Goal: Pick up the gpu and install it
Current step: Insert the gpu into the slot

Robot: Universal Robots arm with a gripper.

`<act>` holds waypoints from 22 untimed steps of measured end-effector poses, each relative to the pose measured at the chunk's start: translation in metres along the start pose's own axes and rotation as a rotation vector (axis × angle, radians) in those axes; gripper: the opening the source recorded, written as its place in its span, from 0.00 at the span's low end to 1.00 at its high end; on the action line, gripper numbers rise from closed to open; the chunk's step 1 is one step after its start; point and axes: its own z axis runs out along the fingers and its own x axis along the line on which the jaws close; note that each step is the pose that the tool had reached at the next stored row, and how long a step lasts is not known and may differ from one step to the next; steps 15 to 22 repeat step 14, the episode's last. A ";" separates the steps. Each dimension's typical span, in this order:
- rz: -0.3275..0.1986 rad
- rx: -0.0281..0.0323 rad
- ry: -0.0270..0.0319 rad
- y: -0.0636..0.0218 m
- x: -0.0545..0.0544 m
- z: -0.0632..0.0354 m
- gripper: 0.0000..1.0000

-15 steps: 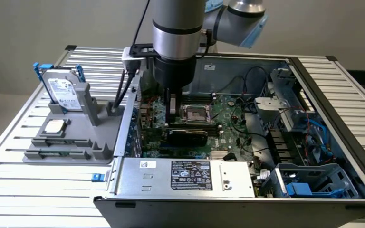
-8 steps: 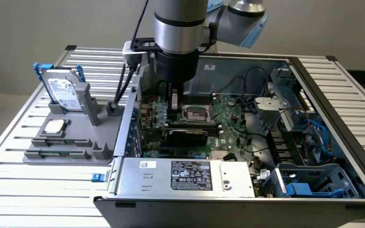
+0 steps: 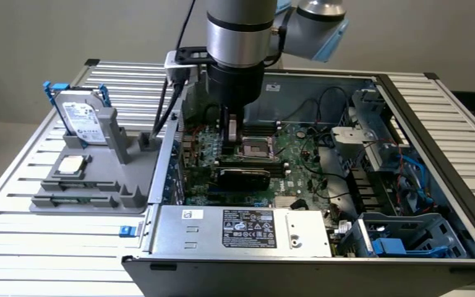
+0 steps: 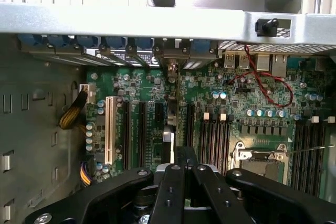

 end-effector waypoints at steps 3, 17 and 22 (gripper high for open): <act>0.000 0.0000 -0.0001 -0.0032 0.000 -0.0019 0.11; 0.000 0.0001 -0.0001 -0.0059 0.002 -0.0052 0.11; 0.000 0.0001 -0.0001 -0.0059 0.002 -0.0052 0.11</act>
